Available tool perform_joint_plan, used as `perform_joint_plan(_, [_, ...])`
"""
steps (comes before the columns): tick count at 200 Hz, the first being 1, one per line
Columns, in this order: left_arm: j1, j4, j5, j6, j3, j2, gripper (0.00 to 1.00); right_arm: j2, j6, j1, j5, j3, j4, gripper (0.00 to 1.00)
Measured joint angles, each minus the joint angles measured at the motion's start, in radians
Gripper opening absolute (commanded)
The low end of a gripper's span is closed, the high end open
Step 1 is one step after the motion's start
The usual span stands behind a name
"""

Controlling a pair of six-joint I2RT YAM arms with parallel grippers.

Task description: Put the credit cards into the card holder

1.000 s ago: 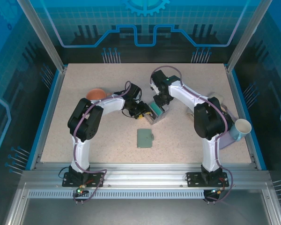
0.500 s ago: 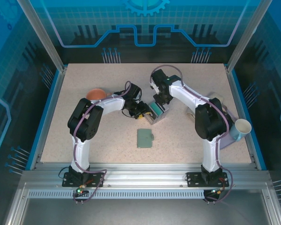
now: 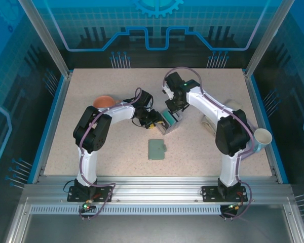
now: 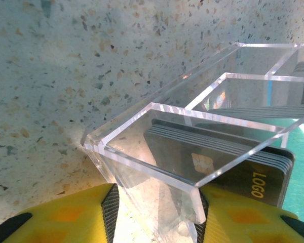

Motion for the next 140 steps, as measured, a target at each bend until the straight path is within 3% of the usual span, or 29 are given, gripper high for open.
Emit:
perform_joint_plan(49, [0.0,0.006,0.0,0.019,-0.069,-0.074,0.66,-0.249,0.158,-0.039,-0.222,-0.178,0.073,0.0])
perform_joint_plan(85, [-0.002,0.084,0.01,-0.001,-0.182,-0.275,0.8,-0.459,0.371,-0.129,-0.458,-0.429,0.264,0.0])
perform_joint_plan(114, [-0.002,0.234,0.084,-0.054,-0.281,-0.452,0.81,-0.537,0.553,-0.157,-0.61,-0.584,0.427,0.0])
perform_joint_plan(140, [-0.003,0.394,0.195,-0.117,-0.314,-0.486,0.78,-0.553,0.678,-0.157,-0.721,-0.644,0.552,0.0])
